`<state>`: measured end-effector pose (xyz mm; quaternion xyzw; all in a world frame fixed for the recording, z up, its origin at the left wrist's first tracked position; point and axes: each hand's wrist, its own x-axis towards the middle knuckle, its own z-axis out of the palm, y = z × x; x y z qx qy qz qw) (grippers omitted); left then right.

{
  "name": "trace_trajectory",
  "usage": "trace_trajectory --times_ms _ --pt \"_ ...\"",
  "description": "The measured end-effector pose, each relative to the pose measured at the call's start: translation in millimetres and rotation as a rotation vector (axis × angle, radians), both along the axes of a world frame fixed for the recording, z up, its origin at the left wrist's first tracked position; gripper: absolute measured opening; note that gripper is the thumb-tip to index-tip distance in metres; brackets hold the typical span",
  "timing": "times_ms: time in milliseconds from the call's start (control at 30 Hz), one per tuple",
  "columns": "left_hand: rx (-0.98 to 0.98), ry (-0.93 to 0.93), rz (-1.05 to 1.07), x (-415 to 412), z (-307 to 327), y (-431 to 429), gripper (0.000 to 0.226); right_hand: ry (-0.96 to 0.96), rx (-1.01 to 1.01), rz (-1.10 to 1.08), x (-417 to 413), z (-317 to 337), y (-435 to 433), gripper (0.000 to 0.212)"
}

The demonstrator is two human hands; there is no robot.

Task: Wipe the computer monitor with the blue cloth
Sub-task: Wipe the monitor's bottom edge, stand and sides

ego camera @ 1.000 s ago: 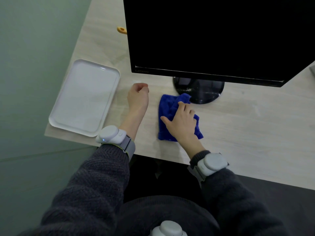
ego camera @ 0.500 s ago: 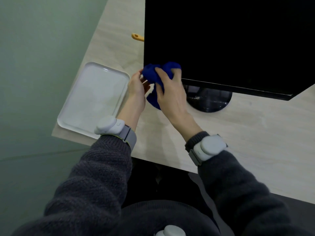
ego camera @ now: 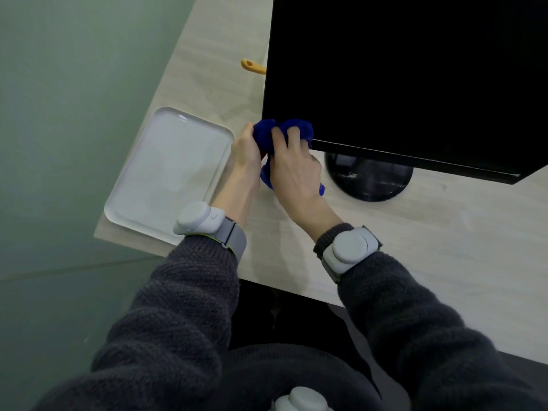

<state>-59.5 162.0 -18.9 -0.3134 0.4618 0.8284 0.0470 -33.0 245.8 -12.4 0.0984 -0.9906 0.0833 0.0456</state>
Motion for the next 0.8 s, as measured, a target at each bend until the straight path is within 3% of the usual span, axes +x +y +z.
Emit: trace_trajectory --times_ms 233,433,567,700,800 --pt "0.022 -0.012 0.085 -3 -9 5 0.039 -0.001 0.011 0.050 0 2 22 0.042" --pt "-0.025 -0.061 0.155 -7 -9 16 0.029 0.032 -0.053 -0.117 10 0 83 0.037" --pt "0.089 -0.068 0.158 -5 -7 33 0.026 0.032 -0.094 -0.079 9 2 78 0.038" --pt "0.267 -0.071 0.055 5 -4 58 0.038 -0.029 -0.063 0.028 7 1 53 0.044" --pt "0.264 -0.032 0.140 3 -2 62 0.042 -0.054 -0.045 0.022 7 3 61 0.046"
